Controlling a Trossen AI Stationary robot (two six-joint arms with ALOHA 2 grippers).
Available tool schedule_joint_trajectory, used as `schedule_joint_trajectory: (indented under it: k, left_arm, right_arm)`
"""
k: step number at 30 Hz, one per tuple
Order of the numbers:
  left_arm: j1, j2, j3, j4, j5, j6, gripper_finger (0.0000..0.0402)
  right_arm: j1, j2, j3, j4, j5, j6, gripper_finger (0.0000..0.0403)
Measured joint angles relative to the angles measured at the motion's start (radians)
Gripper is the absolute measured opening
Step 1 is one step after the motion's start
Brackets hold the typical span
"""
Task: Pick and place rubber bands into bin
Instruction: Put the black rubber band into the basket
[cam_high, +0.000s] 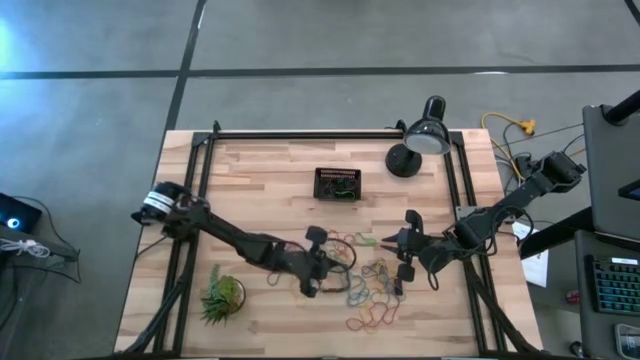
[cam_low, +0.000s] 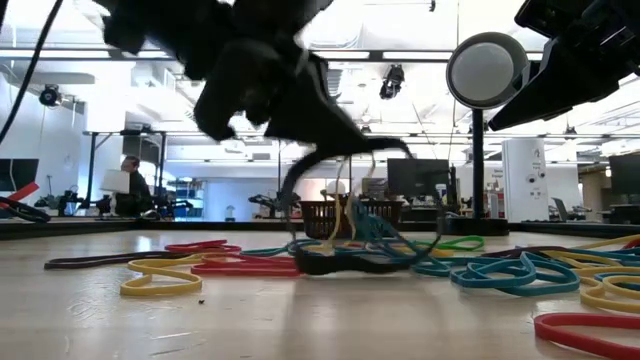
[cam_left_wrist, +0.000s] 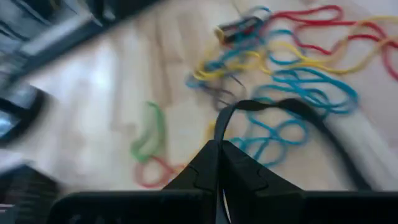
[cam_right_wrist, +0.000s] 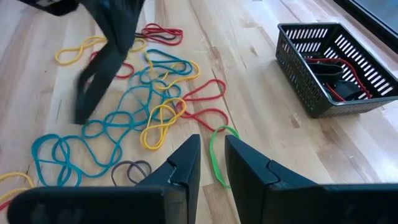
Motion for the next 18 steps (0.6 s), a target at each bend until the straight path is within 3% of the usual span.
schedule_joint_trajectory:
  k: [5,11,16,18]
  left_arm:
    - [-0.022,-0.034,0.034,-0.001,-0.092,0.100,0.0000]
    - [-0.027,-0.070,0.049,0.002,-0.075,0.124,0.0000]
    - [-0.016,-0.090,0.041,-0.056,0.227,0.126,0.0000]
    - [-0.005,-0.085,0.039,-0.105,0.303,0.107,0.0000]
  right_arm:
    - [0.000,0.000,0.000,0.000,0.000,0.000,0.0068]
    - [0.000,0.000,0.000,-0.001,0.000,0.000,0.0068]
    - [0.000,0.000,-0.001,-0.001,0.000,0.000,0.0068]
    - [0.000,0.000,-0.001,0.001,0.000,0.000,0.0068]
